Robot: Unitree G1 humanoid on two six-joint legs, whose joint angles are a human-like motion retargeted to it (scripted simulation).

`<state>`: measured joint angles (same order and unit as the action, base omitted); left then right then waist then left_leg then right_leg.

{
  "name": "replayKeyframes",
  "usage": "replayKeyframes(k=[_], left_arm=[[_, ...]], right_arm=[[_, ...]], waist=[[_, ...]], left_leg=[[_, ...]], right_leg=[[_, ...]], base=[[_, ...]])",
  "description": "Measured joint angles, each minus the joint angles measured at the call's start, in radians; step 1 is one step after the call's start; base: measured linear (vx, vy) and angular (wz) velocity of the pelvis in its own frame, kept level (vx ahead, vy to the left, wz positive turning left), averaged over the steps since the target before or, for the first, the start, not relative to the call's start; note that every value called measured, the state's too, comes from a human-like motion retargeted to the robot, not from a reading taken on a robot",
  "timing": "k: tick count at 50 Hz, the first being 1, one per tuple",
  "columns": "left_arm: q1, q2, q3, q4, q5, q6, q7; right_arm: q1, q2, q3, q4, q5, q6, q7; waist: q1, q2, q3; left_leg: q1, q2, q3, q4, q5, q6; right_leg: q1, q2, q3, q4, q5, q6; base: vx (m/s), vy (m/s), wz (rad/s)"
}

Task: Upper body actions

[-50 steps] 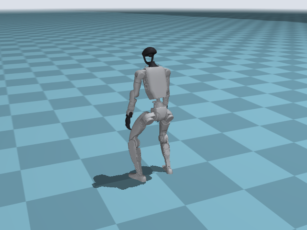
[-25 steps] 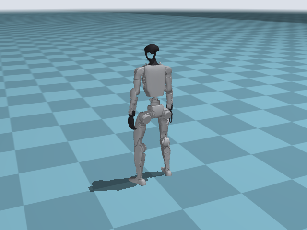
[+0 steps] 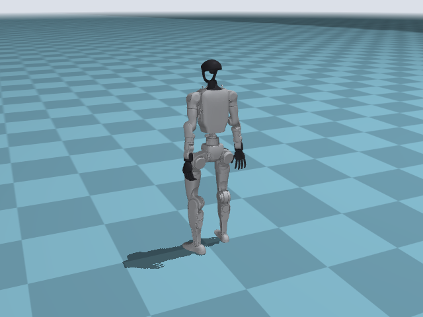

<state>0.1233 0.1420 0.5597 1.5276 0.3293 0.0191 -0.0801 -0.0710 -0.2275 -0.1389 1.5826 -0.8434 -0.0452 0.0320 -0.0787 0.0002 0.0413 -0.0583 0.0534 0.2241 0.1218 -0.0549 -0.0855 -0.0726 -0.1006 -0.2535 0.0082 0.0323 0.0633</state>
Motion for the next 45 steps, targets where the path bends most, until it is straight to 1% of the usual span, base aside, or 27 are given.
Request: replayKeyframes(k=[2,5,9,11,12,13,15,17,20,23,25,27,28,29,30,32,33,35,38,40,45], left_arm=[[-0.002,-0.009,-0.010,0.017,0.012,0.007,-0.006],[-0.026,-0.017,-0.034,0.017,0.038,0.015,-0.031],[-0.088,-0.006,-0.116,0.005,0.040,0.007,-0.037],[-0.123,-0.004,-0.144,0.002,0.035,0.011,-0.037],[-0.141,-0.005,-0.150,0.000,0.030,0.015,-0.037],[-0.156,-0.008,-0.151,-0.001,0.021,0.019,-0.037],[-0.182,-0.013,-0.146,0.000,-0.007,0.027,-0.047],[-0.200,-0.014,-0.136,0.009,-0.037,0.038,-0.063],[-0.213,-0.013,-0.127,0.020,-0.057,0.053,-0.082],[-0.201,-0.007,-0.144,0.017,-0.043,0.056,-0.094],[-0.182,-0.009,-0.153,0.014,-0.028,0.045,-0.073],[-0.165,-0.009,-0.164,0.012,-0.031,0.013,-0.028],[-0.157,-0.007,-0.173,0.011,-0.038,-0.008,-0.001],[-0.150,-0.006,-0.178,0.013,-0.039,-0.020,0.015],[-0.143,-0.006,-0.181,0.015,-0.037,-0.028,0.025],[-0.134,-0.007,-0.166,0.025,-0.012,-0.011,0.009],[-0.131,-0.012,-0.157,0.031,0.001,0.006,-0.008],[-0.120,-0.026,-0.140,0.042,0.003,0.024,-0.027],[-0.101,-0.035,-0.120,0.052,-0.040,0.002,-0.034],[-0.086,-0.040,-0.122,0.062,-0.053,-0.006,-0.032],[-0.073,-0.036,-0.146,0.109,0.002,0.012,0.006]], right_arm=[[-0.002,0.009,-0.025,-0.005,0.050,-0.009,0.013],[-0.003,0.029,-0.065,-0.009,0.136,-0.016,0.030],[0.013,0.049,-0.084,-0.015,0.232,-0.036,0.023],[0.018,0.056,-0.072,-0.019,0.220,-0.040,0.007],[0.016,0.059,-0.060,-0.018,0.205,-0.039,-0.001],[0.009,0.061,-0.045,-0.015,0.185,-0.037,-0.006],[-0.007,0.065,-0.019,-0.009,0.140,-0.034,-0.004],[-0.019,0.074,0.000,-0.015,0.110,-0.042,0.016],[-0.022,0.087,0.023,-0.032,0.105,-0.075,0.044],[-0.017,0.092,0.029,-0.034,0.098,-0.098,0.049],[-0.010,0.089,0.035,-0.027,0.088,-0.108,0.045],[-0.006,0.083,0.039,-0.013,0.078,-0.111,0.042],[-0.005,0.080,0.039,-0.004,0.073,-0.110,0.041],[0.000,0.077,0.037,0.006,0.068,-0.109,0.040],[0.006,0.075,0.035,0.015,0.064,-0.106,0.039],[0.019,0.073,0.024,0.035,0.060,-0.096,0.041],[0.026,0.072,0.015,0.044,0.062,-0.090,0.043],[0.037,0.070,0.005,0.058,0.075,-0.084,0.038],[0.027,0.075,0.020,0.065,0.093,-0.082,0.032],[0.017,0.085,0.025,0.057,0.093,-0.080,0.035],[0.024,0.106,0.041,0.012,0.098,-0.117,0.067]], waist=[[-0.035,0.025,-0.019],[-0.063,0.034,-0.030],[-0.012,0.015,-0.002],[0.013,0.007,0.021],[0.023,0.006,0.034],[0.034,0.011,0.047],[0.042,0.028,0.062],[0.027,0.040,0.062],[0.000,0.051,0.054],[-0.015,0.048,0.039],[-0.027,0.041,0.025],[-0.039,0.034,0.017],[-0.049,0.033,0.016],[-0.063,0.023,0.015],[-0.080,0.010,0.013],[-0.043,-0.004,-0.002],[-0.002,0.001,-0.013],[0.036,0.003,-0.025],[0.026,0.001,-0.022],[0.000,0.009,-0.022],[-0.022,0.016,-0.042]], left_leg=[[0.017,-0.011,0.015,-0.056,0.002,0.023],[0.018,-0.043,-0.024,-0.091,0.022,0.034],[0.030,-0.097,-0.049,-0.086,0.019,0.074],[0.042,-0.112,-0.042,-0.080,0.017,0.083],[0.051,-0.114,-0.037,-0.081,0.016,0.087],[0.059,-0.109,-0.028,-0.082,0.015,0.091],[0.060,-0.094,-0.014,-0.081,0.014,0.099],[0.046,-0.080,-0.015,-0.078,0.015,0.103],[0.026,-0.070,-0.027,-0.077,0.017,0.113],[0.023,-0.082,-0.037,-0.085,0.020,0.123],[0.024,-0.097,-0.044,-0.089,0.019,0.132],[0.030,-0.114,-0.055,-0.091,0.017,0.140],[0.036,-0.121,-0.066,-0.091,0.016,0.145],[0.046,-0.135,-0.077,-0.089,0.014,0.147],[0.057,-0.153,-0.089,-0.088,0.013,0.149],[0.071,-0.163,-0.069,-0.088,0.002,0.150],[0.072,-0.155,-0.048,-0.087,-0.005,0.147],[0.078,-0.149,-0.033,-0.087,-0.014,0.146],[0.090,-0.150,-0.025,-0.089,-0.020,0.152],[0.091,-0.141,-0.028,-0.085,-0.025,0.149],[0.094,-0.130,-0.021,-0.082,-0.037,0.143]], right_leg=[[-0.001,0.004,-0.015,0.003,-0.003,0.010],[-0.005,-0.021,-0.031,0.011,-0.007,0.030],[-0.004,-0.065,-0.004,0.043,-0.004,0.057],[-0.007,-0.078,0.008,0.069,-0.002,0.056],[-0.011,-0.079,0.012,0.086,-0.002,0.044],[-0.019,-0.073,0.015,0.108,-0.006,0.014],[-0.035,-0.068,-0.028,0.159,-0.026,-0.022],[-0.055,-0.055,-0.073,0.206,-0.052,-0.011],[-0.083,-0.004,-0.063,0.258,-0.082,-0.002],[-0.084,0.069,0.042,0.252,-0.093,0.030],[-0.066,0.117,0.138,0.213,-0.081,0.035],[-0.036,0.147,0.188,0.168,-0.069,0.002],[-0.013,0.158,0.180,0.140,-0.085,-0.038],[0.011,0.149,0.146,0.106,-0.080,-0.052],[0.036,0.132,0.098,0.070,-0.066,-0.052],[0.067,0.132,0.124,0.034,-0.050,-0.044],[0.066,0.127,0.155,0.030,-0.041,-0.026],[0.054,0.126,0.175,0.033,-0.033,-0.025],[0.061,0.143,0.176,0.037,-0.046,-0.048],[0.062,0.145,0.168,0.041,-0.053,-0.046],[0.064,0.157,0.172,0.033,-0.055,-0.053]], base=[[0.09,0.36,0.21],[0.03,0.40,0.29],[0.03,0.34,-0.12],[0.03,0.27,-0.19],[-0.02,0.28,-0.33],[-0.04,0.27,-0.44],[-0.06,0.24,-0.39],[-0.04,0.14,-0.05],[0.01,0.10,0.16],[0.06,0.07,0.19],[0.10,0.05,0.23],[0.12,0.02,0.36],[0.15,0.00,0.65],[0.18,-0.02,0.89],[0.18,-0.02,0.57],[0.17,-0.03,-0.41],[0.15,-0.02,-0.94],[0.11,-0.02,-0.61],[0.05,-0.06,-0.08],[0.02,-0.06,0.17],[0.04,-0.06,-0.02]])
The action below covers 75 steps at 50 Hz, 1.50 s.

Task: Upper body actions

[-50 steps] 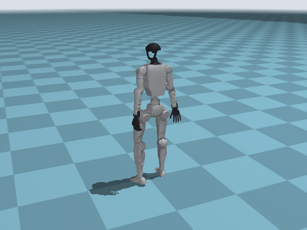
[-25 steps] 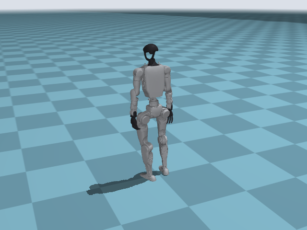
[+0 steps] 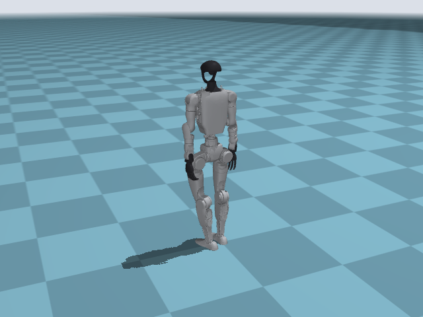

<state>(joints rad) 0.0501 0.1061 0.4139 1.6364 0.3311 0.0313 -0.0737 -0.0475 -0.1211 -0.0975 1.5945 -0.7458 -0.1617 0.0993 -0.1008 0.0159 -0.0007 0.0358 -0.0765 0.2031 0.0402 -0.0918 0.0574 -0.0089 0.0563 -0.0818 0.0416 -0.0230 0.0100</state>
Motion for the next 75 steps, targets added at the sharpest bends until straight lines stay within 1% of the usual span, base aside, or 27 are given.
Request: replayKeyframes(k=[10,18,25,27,30,32,33,35,37,38,40,42,44,48,52,55,57,60,62,63,65,67,68,70,71,72,75], left_arm=[[-0.027,-0.003,-0.047,-0.020,0.020,-0.007,0.025],[-0.082,0.002,-0.071,-0.049,-0.010,-0.003,-0.015],[-0.100,0.017,-0.058,-0.088,0.044,0.025,-0.158],[-0.091,0.023,-0.049,-0.100,0.065,0.034,-0.167],[-0.066,0.023,-0.025,-0.100,0.051,0.033,-0.107],[-0.044,0.019,0.004,-0.081,-0.001,0.040,-0.068],[-0.036,0.018,0.024,-0.068,-0.028,0.041,-0.081],[-0.015,0.026,0.060,-0.035,-0.077,0.038,-0.166],[0.015,0.041,0.079,-0.002,-0.121,0.058,-0.274],[0.030,0.046,0.083,0.011,-0.132,0.073,-0.314],[0.070,0.056,0.090,0.050,-0.147,0.098,-0.376],[0.104,0.055,0.091,0.064,-0.153,0.107,-0.369],[0.142,0.049,0.094,0.064,-0.146,0.109,-0.341],[0.205,0.047,0.104,0.064,-0.107,0.120,-0.315],[0.223,0.050,0.129,0.064,-0.087,0.144,-0.329],[0.208,0.047,0.147,0.064,-0.076,0.140,-0.339],[0.191,0.046,0.150,0.064,-0.069,0.121,-0.341],[0.163,0.045,0.143,0.054,-0.066,0.104,-0.342],[0.140,0.044,0.141,0.041,-0.071,0.101,-0.323],[0.131,0.044,0.140,0.033,-0.075,0.097,-0.306],[0.113,0.045,0.138,0.019,-0.082,0.085,-0.259],[0.104,0.042,0.136,0.006,-0.083,0.079,-0.218],[0.102,0.038,0.135,-0.002,-0.081,0.081,-0.209],[0.086,0.033,0.149,-0.024,-0.065,0.096,-0.216],[0.076,0.035,0.160,-0.037,-0.050,0.092,-0.221],[0.067,0.038,0.166,-0.049,-0.039,0.085,-0.223],[0.055,0.058,0.137,-0.080,-0.033,0.053,-0.214]], right_arm=[[-0.003,0.006,0.009,-0.006,-0.010,-0.015,0.001],[0.030,-0.018,-0.034,0.050,0.054,-0.008,-0.029],[0.027,-0.033,-0.046,0.105,0.130,0.027,-0.066],[0.009,-0.022,-0.036,0.105,0.160,0.034,-0.061],[-0.043,0.003,-0.012,0.105,0.199,0.041,-0.038],[-0.093,0.026,0.013,0.095,0.214,0.044,-0.021],[-0.124,0.040,0.024,0.085,0.219,0.047,-0.012],[-0.186,0.072,0.030,0.056,0.223,0.045,0.009],[-0.242,0.100,0.026,0.025,0.229,0.036,0.042],[-0.267,0.108,0.025,0.015,0.235,0.034,0.057],[-0.337,0.127,0.003,-0.011,0.236,0.037,0.076],[-0.395,0.140,-0.016,-0.035,0.237,0.030,0.075],[-0.446,0.146,-0.018,-0.052,0.243,0.014,0.079],[-0.516,0.144,-0.012,-0.060,0.231,-0.006,0.094],[-0.529,0.142,-0.024,-0.056,0.211,-0.011,0.092],[-0.506,0.138,-0.020,-0.049,0.212,-0.020,0.087],[-0.484,0.133,-0.014,-0.032,0.201,-0.023,0.072],[-0.446,0.129,-0.010,0.006,0.183,-0.013,0.044],[-0.421,0.129,-0.008,0.031,0.187,-0.007,0.032],[-0.407,0.130,-0.007,0.042,0.190,-0.005,0.031],[-0.379,0.128,-0.008,0.059,0.193,-0.003,0.032],[-0.354,0.121,-0.008,0.072,0.191,0.001,0.030],[-0.340,0.118,-0.005,0.076,0.188,0.004,0.027],[-0.323,0.119,0.004,0.073,0.185,0.011,0.028],[-0.319,0.119,0.007,0.064,0.190,0.002,0.029],[-0.316,0.117,0.010,0.055,0.196,-0.008,0.030],[-0.314,0.098,0.016,0.035,0.207,-0.035,0.028]], waist=[[-0.009,0.000,-0.003],[-0.014,-0.003,-0.001],[-0.022,0.014,0.005],[-0.019,0.015,0.012],[-0.015,0.013,0.025],[-0.025,0.001,0.038],[-0.033,-0.011,0.049],[-0.040,-0.038,0.073],[0.000,-0.068,0.090],[0.019,-0.079,0.094],[0.065,-0.093,0.107],[0.096,-0.095,0.129],[0.113,-0.100,0.142],[0.144,-0.110,0.144],[0.156,-0.114,0.135],[0.134,-0.102,0.111],[0.114,-0.093,0.091],[0.088,-0.084,0.071],[0.077,-0.072,0.069],[0.076,-0.062,0.064],[0.074,-0.034,0.052],[0.050,0.005,0.030],[0.023,0.023,0.012],[-0.030,0.037,-0.018],[-0.035,0.037,-0.027],[-0.036,0.037,-0.032],[-0.021,0.021,-0.018]], left_leg=[[0.011,0.021,0.015,0.012,-0.020,-0.015],[0.024,0.033,0.017,0.006,-0.023,-0.028],[0.010,0.056,0.015,0.050,-0.048,-0.050],[-0.008,0.064,0.017,0.092,-0.062,-0.062],[-0.057,0.078,0.018,0.195,-0.061,-0.086],[-0.118,0.092,0.023,0.322,0.004,-0.116],[-0.166,0.104,0.022,0.417,0.054,-0.136],[-0.272,0.122,-0.001,0.616,0.168,-0.162],[-0.383,0.107,-0.036,0.785,0.271,-0.156],[-0.429,0.095,-0.052,0.852,0.285,-0.148],[-0.543,0.131,-0.022,1.028,0.226,-0.140],[-0.627,0.183,0.019,1.146,0.191,-0.109],[-0.704,0.210,0.036,1.240,0.165,-0.086],[-0.786,0.213,0.046,1.322,0.144,-0.098],[-0.760,0.198,0.053,1.279,0.154,-0.100],[-0.696,0.135,0.005,1.156,0.180,-0.126],[-0.624,0.103,-0.021,1.042,0.194,-0.133],[-0.465,0.087,-0.019,0.829,0.207,-0.099],[-0.322,0.072,-0.018,0.613,0.230,-0.108],[-0.256,0.062,-0.022,0.493,0.197,-0.124],[-0.131,0.038,-0.023,0.298,0.034,-0.114],[-0.047,0.065,0.060,0.124,-0.025,-0.055],[-0.032,0.054,0.030,0.067,-0.004,-0.038],[-0.045,0.046,-0.053,0.006,0.045,-0.060],[-0.055,0.050,-0.012,-0.009,0.053,-0.060],[-0.064,0.051,0.010,-0.017,0.057,-0.057],[-0.081,0.024,-0.061,0.005,0.044,-0.033]], right_leg=[[0.004,0.017,0.019,-0.002,-0.001,-0.011],[0.013,0.030,0.016,-0.004,-0.007,-0.024],[0.017,0.038,0.010,-0.006,-0.011,-0.037],[0.018,0.035,0.011,-0.007,-0.012,-0.041],[0.016,0.021,0.012,-0.005,-0.013,-0.043],[0.018,-0.003,-0.004,-0.003,-0.016,-0.042],[0.021,-0.021,-0.017,-0.004,-0.017,-0.041],[0.027,-0.055,-0.047,-0.006,-0.016,-0.038],[0.032,-0.083,-0.041,-0.009,-0.008,-0.040],[0.034,-0.092,-0.037,-0.009,-0.005,-0.041],[0.038,-0.108,-0.033,-0.009,-0.001,-0.047],[0.049,-0.115,-0.032,-0.005,-0.003,-0.054],[0.054,-0.120,-0.034,-0.002,-0.007,-0.060],[0.059,-0.128,-0.033,0.002,-0.015,-0.070],[0.072,-0.134,-0.046,0.002,-0.025,-0.069],[0.074,-0.129,-0.075,-0.001,-0.034,-0.063],[0.073,-0.123,-0.093,-0.003,-0.040,-0.059],[0.081,-0.114,-0.112,-0.004,-0.050,-0.055],[0.089,-0.097,-0.115,0.000,-0.060,-0.052],[0.089,-0.083,-0.110,0.005,-0.066,-0.050],[0.087,-0.047,-0.102,0.012,-0.078,-0.048],[0.091,-0.010,-0.112,0.014,-0.090,-0.042],[0.089,0.002,-0.128,0.011,-0.095,-0.038],[0.068,-0.001,-0.154,0.011,-0.103,-0.028],[0.050,-0.005,-0.155,0.014,-0.104,-0.022],[0.035,-0.009,-0.155,0.017,-0.103,-0.016],[0.028,-0.025,-0.153,0.017,-0.094,-0.003]], base=[[0.02,-0.08,-0.11],[0.01,-0.09,-0.03],[-0.02,-0.06,0.00],[-0.07,-0.08,-0.04],[-0.09,-0.07,0.04],[-0.14,-0.08,0.44],[-0.19,-0.12,0.70],[-0.19,-0.15,0.67],[-0.10,-0.17,0.03],[-0.04,-0.15,-0.14],[-0.04,-0.09,-0.13],[-0.07,-0.04,-0.10],[-0.03,-0.02,-0.02],[0.00,0.00,0.00],[0.07,0.02,0.12],[0.08,0.05,0.43],[0.12,0.07,0.41],[0.14,0.07,0.25],[0.11,0.08,-0.05],[0.11,0.08,-0.26],[0.15,0.09,-0.26],[0.27,0.23,0.17],[0.23,0.25,0.55],[0.05,0.18,0.56],[-0.10,0.13,0.22],[-0.10,0.13,-0.03],[0.02,0.07,-0.10]])
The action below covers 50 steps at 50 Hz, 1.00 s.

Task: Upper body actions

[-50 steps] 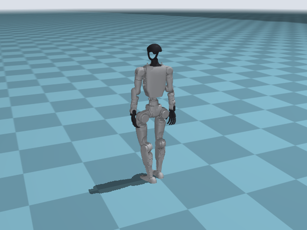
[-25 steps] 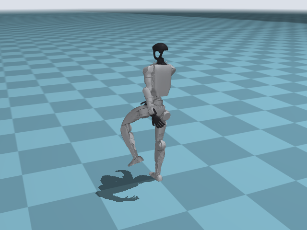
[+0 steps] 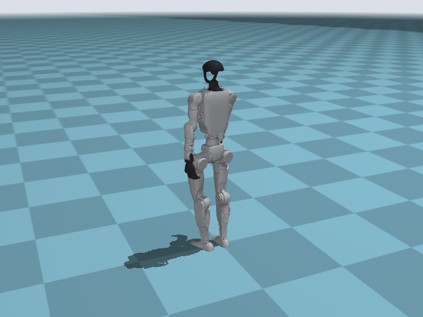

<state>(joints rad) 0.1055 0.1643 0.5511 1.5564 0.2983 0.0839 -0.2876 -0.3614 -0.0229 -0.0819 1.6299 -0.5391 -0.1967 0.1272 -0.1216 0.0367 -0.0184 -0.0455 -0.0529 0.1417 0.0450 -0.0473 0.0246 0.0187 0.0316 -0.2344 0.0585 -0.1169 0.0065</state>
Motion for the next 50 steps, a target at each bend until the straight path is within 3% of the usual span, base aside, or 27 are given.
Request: replayKeyframes(k=[16,20,23,25,27,31,35,42,50], left_arm=[[0.014,0.034,-0.027,0.025,-0.005,0.055,0.017],[-0.024,0.010,-0.069,0.028,-0.050,0.032,0.049],[-0.095,-0.014,-0.113,0.059,-0.107,0.034,0.083],[-0.150,-0.037,-0.127,0.060,-0.154,0.055,0.088],[-0.208,-0.057,-0.139,0.035,-0.202,0.083,0.078],[-0.355,-0.081,-0.165,-0.036,-0.247,0.050,0.102],[-0.498,-0.092,-0.224,-0.111,-0.251,-0.007,0.128],[-0.635,-0.078,-0.305,-0.180,-0.225,-0.034,0.186],[-0.571,-0.079,-0.304,-0.147,-0.219,-0.049,0.192]], right_arm=[[0.189,-0.051,-0.025,-0.084,-0.053,-0.038,0.024],[0.315,-0.075,-0.039,-0.137,-0.054,-0.064,0.030],[0.379,-0.099,-0.069,-0.123,-0.087,-0.068,-0.010],[0.412,-0.120,-0.079,-0.094,-0.100,-0.062,-0.040],[0.437,-0.142,-0.091,-0.047,-0.109,-0.045,-0.067],[0.478,-0.186,-0.117,0.059,-0.128,0.028,-0.136],[0.554,-0.204,-0.144,0.070,-0.136,0.081,-0.189],[0.574,-0.214,-0.170,0.070,-0.100,0.101,-0.179],[0.495,-0.182,-0.123,0.070,-0.163,0.064,-0.178]], waist=[[0.033,-0.036,0.029],[0.057,-0.030,0.048],[0.052,-0.003,0.088],[0.036,0.021,0.118],[0.024,0.037,0.138],[-0.021,0.037,0.167],[-0.050,0.036,0.173],[-0.075,0.050,0.173],[-0.066,0.060,0.116]], left_leg=[[0.059,-0.013,0.039,0.007,-0.040,0.061],[0.076,0.000,0.068,0.008,-0.047,0.069],[0.085,0.038,0.070,0.013,-0.046,0.074],[0.091,0.069,0.073,0.015,-0.045,0.077],[0.093,0.088,0.087,0.012,-0.041,0.082],[0.081,0.091,0.082,0.015,-0.028,0.094],[0.065,0.089,0.060,0.025,-0.022,0.105],[0.067,0.105,0.070,0.030,-0.023,0.105],[0.073,0.106,0.100,0.009,-0.023,0.089]], right_leg=[[-0.008,-0.009,0.044,0.137,-0.048,0.038],[-0.057,0.004,0.063,0.284,0.030,0.037],[-0.168,0.017,0.072,0.497,0.202,0.058],[-0.264,0.019,0.058,0.666,0.296,0.040],[-0.377,0.027,0.056,0.846,0.251,0.024],[-0.588,-0.072,-0.060,1.139,0.153,-0.079],[-0.752,-0.073,-0.072,1.268,0.135,-0.092],[-0.768,-0.056,-0.087,1.203,0.146,-0.095],[-0.475,-0.004,-0.046,0.811,0.254,-0.018]], base=[[0.11,0.10,-0.17],[0.05,0.11,-0.39],[-0.09,0.13,-0.16],[-0.14,0.09,-0.14],[-0.13,0.09,-0.31],[-0.12,0.06,0.03],[-0.05,0.01,0.25],[-0.01,0.00,-0.07],[0.03,-0.03,-0.14]])
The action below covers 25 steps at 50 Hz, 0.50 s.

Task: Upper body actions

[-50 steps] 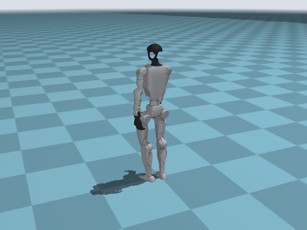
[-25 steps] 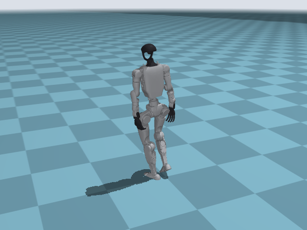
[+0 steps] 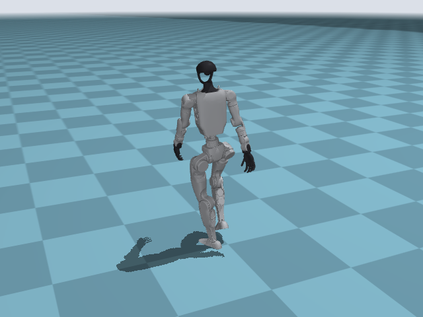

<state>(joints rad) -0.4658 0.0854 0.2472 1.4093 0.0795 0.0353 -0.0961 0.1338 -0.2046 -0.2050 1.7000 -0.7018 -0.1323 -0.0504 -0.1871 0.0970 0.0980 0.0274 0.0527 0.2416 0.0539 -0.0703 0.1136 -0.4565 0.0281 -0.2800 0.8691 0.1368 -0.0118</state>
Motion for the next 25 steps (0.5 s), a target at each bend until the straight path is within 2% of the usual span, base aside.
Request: replayKeyframes(k=[2,5,7,8,10,13,14,16,19,25], left_arm=[[0.042,-0.014,0.008,0.021,-0.016,0.002,-0.006],[0.106,-0.011,0.012,0.057,-0.031,0.000,-0.027],[0.149,-0.009,0.011,0.082,-0.018,0.010,-0.033],[0.170,-0.008,0.012,0.094,-0.009,0.016,-0.037],[0.212,-0.010,0.016,0.116,-0.006,0.033,-0.045],[0.234,-0.029,0.049,0.139,-0.038,0.052,-0.049],[0.242,-0.040,0.063,0.137,-0.059,0.045,-0.050],[0.256,-0.055,0.083,0.123,-0.108,0.020,-0.063],[0.261,-0.066,0.097,0.097,-0.145,-0.009,-0.084],[0.254,-0.064,0.090,0.107,-0.086,0.001,-0.113]], right_arm=[[-0.004,0.017,0.000,-0.012,0.011,-0.012,0.009],[-0.041,0.035,0.006,-0.033,0.031,-0.021,0.034],[-0.060,0.045,0.014,-0.047,0.029,-0.026,0.042],[-0.067,0.048,0.020,-0.053,0.026,-0.027,0.047],[-0.072,0.053,0.035,-0.063,0.012,-0.028,0.064],[-0.096,0.061,0.031,-0.076,-0.019,-0.013,0.091],[-0.102,0.062,0.031,-0.080,-0.025,-0.016,0.087],[-0.114,0.063,0.042,-0.087,-0.032,-0.024,0.075],[-0.126,0.061,0.045,-0.091,-0.025,-0.027,0.067],[-0.083,0.041,0.029,-0.030,0.034,-0.011,0.049]], waist=[[0.015,-0.006,-0.030],[0.032,-0.054,-0.051],[0.030,-0.076,-0.061],[0.027,-0.090,-0.065],[0.038,-0.120,-0.078],[0.137,-0.119,-0.114],[0.142,-0.117,-0.125],[0.136,-0.118,-0.131],[0.078,-0.106,-0.105],[0.018,-0.088,-0.105]], left_leg=[[-0.004,-0.013,0.006,-0.006,-0.001,-0.004],[0.006,-0.071,0.024,-0.009,-0.011,-0.003],[0.013,-0.101,0.019,-0.010,-0.016,-0.005],[0.019,-0.119,0.012,-0.011,-0.017,-0.006],[0.037,-0.146,0.015,-0.018,-0.020,-0.017],[0.005,-0.125,0.089,-0.021,-0.030,-0.036],[-0.011,-0.116,0.093,-0.020,-0.029,-0.044],[-0.031,-0.106,0.102,-0.020,-0.023,-0.058],[-0.039,-0.092,0.071,-0.026,-0.003,-0.070],[-0.062,-0.064,0.011,-0.020,0.017,-0.098]], right_leg=[[0.109,0.019,0.041,-0.183,0.039,0.025],[0.285,0.030,0.171,-0.491,0.061,0.081],[0.387,0.019,0.167,-0.645,-0.129,0.078],[0.424,-0.005,0.105,-0.715,-0.180,0.064],[0.457,-0.016,0.083,-0.831,-0.149,0.040],[0.427,-0.016,0.165,-0.864,-0.113,0.072],[0.399,-0.013,0.167,-0.852,-0.116,0.064],[0.359,-0.009,0.170,-0.821,-0.133,0.041],[0.354,0.000,0.134,-0.802,-0.151,0.023],[0.367,0.001,0.066,-0.815,-0.162,0.018]], base=[[0.08,-0.10,-0.22],[0.07,-0.12,-0.12],[0.08,-0.12,0.23],[0.11,-0.15,0.26],[0.11,-0.14,-0.21],[-0.08,-0.22,-1.04],[-0.16,-0.20,-0.35],[-0.14,-0.13,-0.19],[-0.11,-0.18,0.43],[-0.05,-0.18,0.57]])
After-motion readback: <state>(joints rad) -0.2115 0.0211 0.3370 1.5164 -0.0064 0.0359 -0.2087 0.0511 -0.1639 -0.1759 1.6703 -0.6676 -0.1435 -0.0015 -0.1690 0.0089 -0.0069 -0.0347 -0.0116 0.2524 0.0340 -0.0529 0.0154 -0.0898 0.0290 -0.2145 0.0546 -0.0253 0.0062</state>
